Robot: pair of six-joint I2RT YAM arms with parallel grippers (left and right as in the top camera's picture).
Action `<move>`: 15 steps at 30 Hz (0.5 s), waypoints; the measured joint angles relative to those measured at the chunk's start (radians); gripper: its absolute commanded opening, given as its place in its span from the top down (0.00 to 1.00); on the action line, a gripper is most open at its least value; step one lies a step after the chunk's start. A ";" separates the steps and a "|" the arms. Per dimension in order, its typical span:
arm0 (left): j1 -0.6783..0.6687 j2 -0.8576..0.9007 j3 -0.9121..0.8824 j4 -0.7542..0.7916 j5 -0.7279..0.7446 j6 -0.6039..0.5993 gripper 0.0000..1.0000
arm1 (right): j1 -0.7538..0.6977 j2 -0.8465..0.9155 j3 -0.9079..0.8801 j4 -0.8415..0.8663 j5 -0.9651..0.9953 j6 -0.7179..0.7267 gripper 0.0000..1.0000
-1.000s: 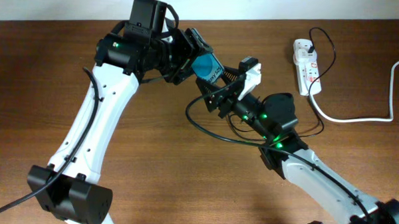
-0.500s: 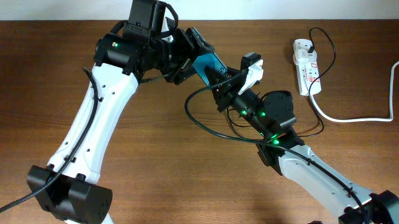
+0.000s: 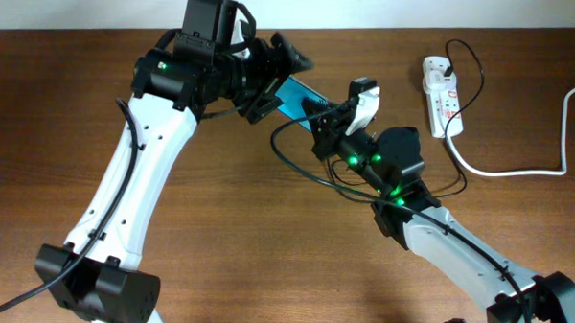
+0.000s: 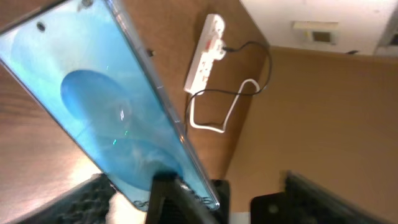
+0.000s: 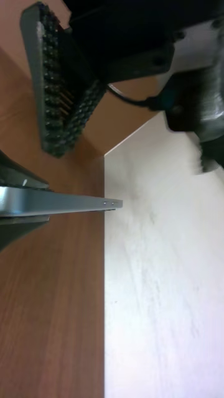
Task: Plug charger to phone and switch on socket
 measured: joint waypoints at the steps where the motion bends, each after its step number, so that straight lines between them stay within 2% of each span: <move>1: 0.000 0.000 0.000 0.006 0.000 0.023 0.01 | -0.002 0.000 0.000 -0.010 0.006 0.000 0.96; 6: 0.000 -0.003 0.000 0.008 -0.001 0.271 0.01 | -0.005 -0.022 0.002 -0.145 0.049 0.000 0.96; 8: 0.000 -0.050 0.000 0.006 -0.015 0.385 0.01 | -0.005 -0.126 0.002 -0.254 0.058 0.003 0.96; 9: 0.000 -0.081 0.000 -0.011 -0.028 0.414 0.01 | -0.005 -0.203 0.010 -0.373 0.076 0.005 0.96; 11: -0.003 -0.204 0.006 -0.153 -0.131 0.480 0.01 | -0.005 -0.414 0.012 -0.614 0.126 0.048 0.96; 12: -0.003 -0.305 0.011 -0.265 -0.238 0.496 0.01 | -0.005 -0.502 0.008 -0.662 0.136 0.074 0.96; 14: 0.001 -0.375 0.013 -0.371 -0.351 0.506 0.01 | -0.006 -0.653 0.011 -0.897 0.153 0.166 0.96; 15: 0.002 -0.394 0.013 -0.401 -0.385 0.507 0.01 | -0.006 -0.721 0.010 -0.962 0.158 0.219 0.96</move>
